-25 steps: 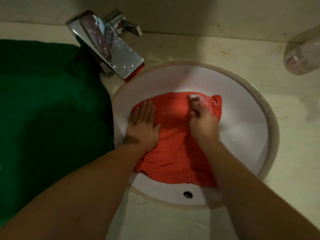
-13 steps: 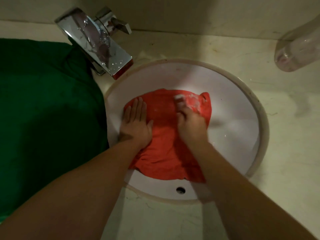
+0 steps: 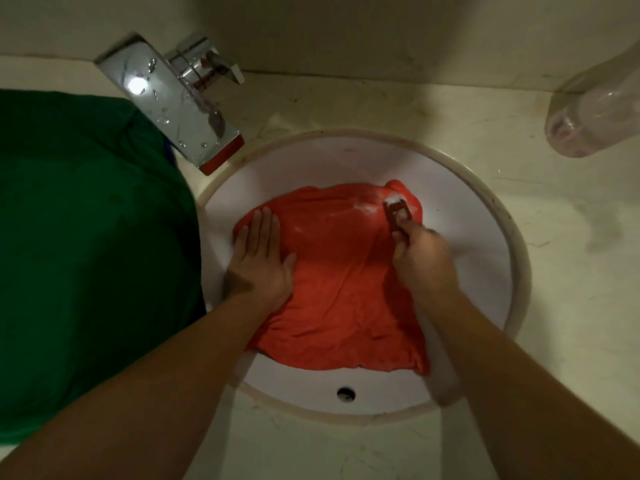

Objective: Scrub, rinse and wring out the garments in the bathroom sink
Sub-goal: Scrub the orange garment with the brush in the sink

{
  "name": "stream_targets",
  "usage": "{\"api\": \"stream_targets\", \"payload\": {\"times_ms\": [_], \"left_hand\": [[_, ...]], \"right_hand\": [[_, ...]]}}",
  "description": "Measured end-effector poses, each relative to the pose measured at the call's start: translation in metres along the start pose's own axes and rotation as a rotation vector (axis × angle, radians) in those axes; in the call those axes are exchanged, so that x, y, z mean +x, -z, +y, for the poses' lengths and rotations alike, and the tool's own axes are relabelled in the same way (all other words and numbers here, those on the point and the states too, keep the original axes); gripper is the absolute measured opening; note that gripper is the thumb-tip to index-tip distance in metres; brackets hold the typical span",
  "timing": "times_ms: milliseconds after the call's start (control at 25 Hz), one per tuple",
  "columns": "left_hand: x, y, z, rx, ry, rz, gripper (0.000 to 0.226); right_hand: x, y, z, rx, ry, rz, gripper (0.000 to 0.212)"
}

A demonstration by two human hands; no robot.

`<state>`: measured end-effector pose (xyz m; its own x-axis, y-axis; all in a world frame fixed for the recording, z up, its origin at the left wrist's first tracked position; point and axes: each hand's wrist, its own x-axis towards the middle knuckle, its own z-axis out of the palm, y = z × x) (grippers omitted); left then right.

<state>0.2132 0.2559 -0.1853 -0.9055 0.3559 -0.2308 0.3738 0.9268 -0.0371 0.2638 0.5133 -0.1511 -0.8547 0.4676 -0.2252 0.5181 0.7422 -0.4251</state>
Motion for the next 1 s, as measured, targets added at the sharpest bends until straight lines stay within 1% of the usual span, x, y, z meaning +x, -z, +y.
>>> {"api": "stream_targets", "payload": {"times_ms": [40, 120, 160, 200, 240, 280, 400, 440, 480, 520, 560, 600, 640, 680, 720, 840, 880, 920, 960, 1000], "left_hand": [[-0.002, 0.001, -0.003, -0.014, -0.027, -0.001, 0.077], [-0.005, 0.003, -0.008, -0.008, -0.094, 0.029, 0.074], [-0.005, 0.004, -0.012, 0.01, -0.117, 0.051, 0.071], [-0.006, 0.004, -0.017, 0.025, -0.122, 0.06, 0.069], [-0.005, 0.005, -0.021, 0.042, -0.114, 0.046, 0.07], [-0.005, 0.007, -0.023, 0.05, -0.098, 0.012, 0.072], [-0.005, 0.01, -0.017, 0.04, -0.069, -0.055, 0.074], [-0.006, 0.008, -0.013, 0.052, -0.057, -0.058, 0.072], [-0.006, 0.008, -0.009, 0.064, -0.033, -0.071, 0.071], [-0.007, 0.007, -0.006, 0.069, -0.006, -0.083, 0.071], [-0.008, 0.008, -0.003, 0.075, 0.013, -0.088, 0.072], [-0.008, 0.008, -0.002, 0.082, 0.013, -0.089, 0.073], [-0.008, 0.008, -0.002, 0.082, 0.01, -0.086, 0.073], [-0.008, 0.007, -0.003, 0.076, 0.007, -0.084, 0.073], [-0.007, 0.007, -0.005, 0.068, 0.006, -0.085, 0.072], [-0.007, 0.01, -0.007, 0.034, -0.013, -0.117, 0.071], [-0.008, 0.01, -0.006, 0.036, -0.017, -0.111, 0.071], [-0.009, 0.01, -0.006, 0.043, -0.018, -0.106, 0.071], [-0.008, 0.011, -0.006, 0.049, -0.018, -0.107, 0.071], [-0.007, 0.011, -0.006, 0.058, -0.026, -0.11, 0.072]], "right_hand": [[-0.012, -0.012, -0.013, 0.086, 0.055, 0.001, 0.041], [-0.036, -0.043, -0.048, 0.222, 0.226, -0.127, 0.047], [-0.043, -0.054, -0.063, 0.224, 0.314, -0.236, 0.049], [-0.046, -0.057, -0.071, 0.194, 0.365, -0.317, 0.051], [-0.039, -0.053, -0.068, 0.167, 0.38, -0.33, 0.049], [-0.026, -0.042, -0.054, 0.123, 0.33, -0.301, 0.046], [0.005, 0.006, 0.003, -0.023, -0.022, -0.116, 0.038], [0.003, 0.012, 0.006, -0.032, -0.079, -0.065, 0.037], [-0.004, 0.007, -0.005, -0.009, -0.065, -0.038, 0.036], [-0.016, -0.006, -0.025, 0.073, 0.035, -0.044, 0.036], [-0.031, -0.025, -0.047, 0.154, 0.158, -0.106, 0.038], [-0.051, -0.04, -0.065, 0.178, 0.262, -0.197, 0.042], [-0.066, -0.048, -0.071, 0.167, 0.333, -0.287, 0.046], [-0.065, -0.044, -0.065, 0.112, 0.358, -0.32, 0.047], [-0.052, -0.033, -0.05, 0.067, 0.312, -0.294, 0.044], [-0.019, 0.009, -0.006, -0.048, -0.096, -0.101, 0.036], [-0.018, 0.01, -0.008, -0.053, -0.162, -0.067, 0.036], [-0.02, 0.002, -0.026, 0.0, -0.134, -0.058, 0.036], [-0.027, -0.014, -0.053, 0.112, -0.023, -0.078, 0.037], [-0.04, -0.033, -0.078, 0.202, 0.107, -0.15, 0.038]]}}
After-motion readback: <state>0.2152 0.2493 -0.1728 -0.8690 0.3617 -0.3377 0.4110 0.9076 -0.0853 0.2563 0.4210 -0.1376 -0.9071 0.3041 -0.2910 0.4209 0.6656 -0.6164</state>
